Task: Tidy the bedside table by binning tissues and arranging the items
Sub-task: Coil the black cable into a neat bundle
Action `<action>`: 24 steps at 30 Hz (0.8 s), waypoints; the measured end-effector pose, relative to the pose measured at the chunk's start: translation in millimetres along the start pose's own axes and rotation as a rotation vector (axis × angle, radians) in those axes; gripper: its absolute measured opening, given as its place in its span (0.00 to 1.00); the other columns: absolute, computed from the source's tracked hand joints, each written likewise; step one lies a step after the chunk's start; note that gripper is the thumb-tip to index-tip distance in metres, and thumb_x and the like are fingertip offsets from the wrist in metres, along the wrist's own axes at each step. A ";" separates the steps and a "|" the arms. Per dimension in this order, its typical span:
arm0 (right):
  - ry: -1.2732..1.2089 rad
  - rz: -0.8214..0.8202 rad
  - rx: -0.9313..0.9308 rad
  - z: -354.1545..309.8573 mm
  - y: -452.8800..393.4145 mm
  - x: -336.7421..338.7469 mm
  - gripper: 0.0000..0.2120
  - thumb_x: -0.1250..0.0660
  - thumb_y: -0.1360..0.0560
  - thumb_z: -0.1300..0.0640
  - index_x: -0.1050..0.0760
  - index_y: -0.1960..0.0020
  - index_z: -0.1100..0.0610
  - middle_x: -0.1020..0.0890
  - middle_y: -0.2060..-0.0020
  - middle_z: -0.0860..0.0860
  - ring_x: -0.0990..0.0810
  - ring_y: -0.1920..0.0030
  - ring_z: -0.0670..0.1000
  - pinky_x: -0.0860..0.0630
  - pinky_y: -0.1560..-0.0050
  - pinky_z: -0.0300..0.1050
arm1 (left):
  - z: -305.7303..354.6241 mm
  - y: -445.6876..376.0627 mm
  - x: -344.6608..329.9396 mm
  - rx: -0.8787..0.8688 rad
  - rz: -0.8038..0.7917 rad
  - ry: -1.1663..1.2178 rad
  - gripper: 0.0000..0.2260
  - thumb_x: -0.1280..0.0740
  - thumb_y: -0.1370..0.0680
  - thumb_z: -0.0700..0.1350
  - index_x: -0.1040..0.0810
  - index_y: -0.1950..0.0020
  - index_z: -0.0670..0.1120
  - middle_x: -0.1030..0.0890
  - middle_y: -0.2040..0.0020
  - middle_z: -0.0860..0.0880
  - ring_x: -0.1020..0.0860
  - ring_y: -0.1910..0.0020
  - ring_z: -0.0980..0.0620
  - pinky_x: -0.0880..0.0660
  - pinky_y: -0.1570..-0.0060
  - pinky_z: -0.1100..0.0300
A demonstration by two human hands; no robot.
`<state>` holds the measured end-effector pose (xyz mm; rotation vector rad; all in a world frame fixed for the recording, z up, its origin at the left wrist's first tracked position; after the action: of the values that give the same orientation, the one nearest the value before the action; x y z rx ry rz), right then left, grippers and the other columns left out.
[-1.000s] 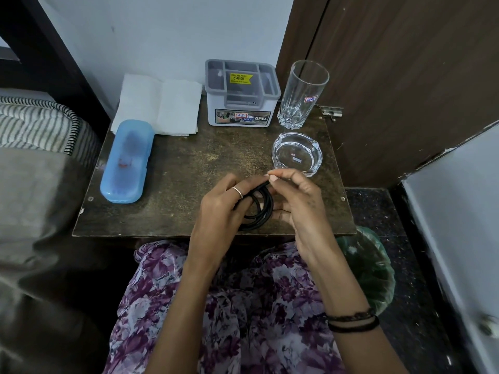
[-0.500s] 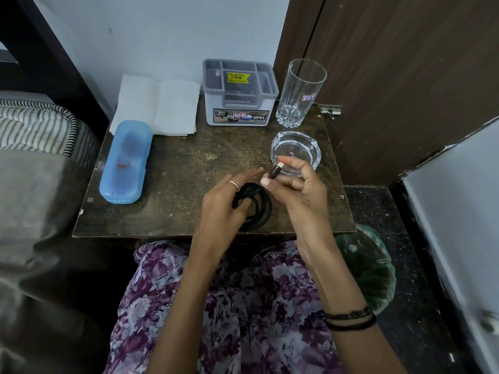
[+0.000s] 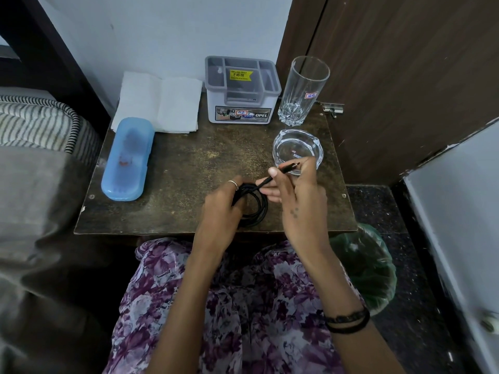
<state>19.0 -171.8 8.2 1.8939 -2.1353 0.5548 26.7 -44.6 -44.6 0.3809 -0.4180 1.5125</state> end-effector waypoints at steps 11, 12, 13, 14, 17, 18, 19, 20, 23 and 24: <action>-0.429 0.157 -0.270 25.0 -0.9 7.5 0.16 0.34 0.24 0.57 0.34 0.39 0.53 0.18 0.55 0.54 0.22 0.69 0.44 0.24 0.65 0.37 | 19.5 2.4 7.6 -0.080 0.037 0.157 0.19 0.31 0.29 0.34 0.22 0.42 0.52 0.20 0.55 0.60 0.21 0.57 0.63 0.29 0.55 0.76; -0.458 0.141 -0.316 30.4 0.9 4.0 0.16 0.33 0.24 0.56 0.34 0.39 0.52 0.18 0.55 0.54 0.21 0.66 0.45 0.23 0.63 0.39 | 22.5 3.6 8.6 -0.102 0.033 0.166 0.22 0.32 0.29 0.34 0.24 0.39 0.54 0.20 0.54 0.61 0.21 0.56 0.62 0.29 0.55 0.76; -0.473 0.116 -0.368 35.0 2.9 -0.7 0.14 0.33 0.24 0.55 0.32 0.41 0.52 0.17 0.54 0.54 0.19 0.62 0.47 0.22 0.59 0.43 | 25.7 4.6 9.6 -0.125 0.027 0.181 0.24 0.32 0.29 0.33 0.24 0.39 0.55 0.21 0.52 0.63 0.21 0.55 0.63 0.30 0.54 0.77; -0.476 0.086 -0.411 37.9 4.9 -5.3 0.10 0.34 0.24 0.54 0.28 0.43 0.53 0.16 0.54 0.54 0.18 0.58 0.50 0.22 0.55 0.47 | 28.8 5.5 10.1 -0.149 0.020 0.205 0.23 0.33 0.28 0.32 0.24 0.39 0.56 0.21 0.51 0.66 0.22 0.52 0.67 0.31 0.52 0.77; -0.402 0.017 -0.450 38.4 10.6 -14.8 0.08 0.36 0.23 0.51 0.20 0.55 0.54 0.16 0.62 0.51 0.19 0.63 0.48 0.23 0.64 0.42 | 32.6 6.8 10.9 -0.187 0.026 0.280 0.20 0.37 0.27 0.32 0.22 0.45 0.55 0.21 0.51 0.71 0.23 0.47 0.69 0.31 0.47 0.75; -0.367 0.019 -0.444 37.0 11.8 -14.5 0.10 0.36 0.23 0.50 0.19 0.57 0.54 0.17 0.64 0.50 0.20 0.65 0.45 0.25 0.67 0.38 | 31.2 6.2 11.9 -0.172 0.046 0.294 0.19 0.38 0.26 0.33 0.22 0.47 0.56 0.20 0.52 0.69 0.23 0.48 0.68 0.30 0.49 0.74; -0.349 0.025 -0.444 35.8 13.0 -13.4 0.11 0.36 0.23 0.49 0.19 0.56 0.53 0.17 0.65 0.49 0.21 0.66 0.42 0.26 0.68 0.36 | 28.4 5.2 12.7 -0.151 0.068 0.301 0.17 0.38 0.26 0.34 0.22 0.48 0.56 0.19 0.54 0.67 0.22 0.51 0.67 0.30 0.52 0.74; -0.346 0.019 -0.452 35.0 14.8 -13.0 0.11 0.37 0.24 0.47 0.18 0.56 0.52 0.16 0.64 0.47 0.20 0.66 0.41 0.26 0.68 0.35 | 25.6 4.5 13.6 -0.130 0.087 0.296 0.16 0.38 0.25 0.34 0.22 0.48 0.54 0.19 0.56 0.64 0.22 0.54 0.67 0.30 0.54 0.74; -0.358 -0.102 -0.469 32.5 19.8 -18.6 0.10 0.35 0.26 0.44 0.19 0.52 0.46 0.16 0.57 0.43 0.18 0.56 0.38 0.22 0.56 0.38 | 19.0 3.5 14.4 -0.090 0.113 0.254 0.13 0.39 0.24 0.34 0.22 0.47 0.49 0.21 0.56 0.61 0.24 0.57 0.68 0.30 0.59 0.75; -0.358 -0.156 -0.464 31.2 21.5 -21.7 0.08 0.33 0.27 0.46 0.19 0.50 0.46 0.16 0.55 0.42 0.18 0.54 0.37 0.22 0.52 0.38 | 18.0 3.5 14.1 -0.088 0.113 0.244 0.12 0.39 0.24 0.34 0.22 0.47 0.48 0.21 0.56 0.61 0.24 0.57 0.69 0.30 0.59 0.75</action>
<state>3.0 -163.7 -31.6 1.9596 -2.0455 -0.3134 22.9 -41.1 -22.1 0.1025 -0.3161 1.6214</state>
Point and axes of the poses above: each hand's wrist, its own y-axis away from the middle knuckle, its own x-axis out of the back of the hand, z = x × y, the point moved 8 cm from there along -y, towards the middle knuckle
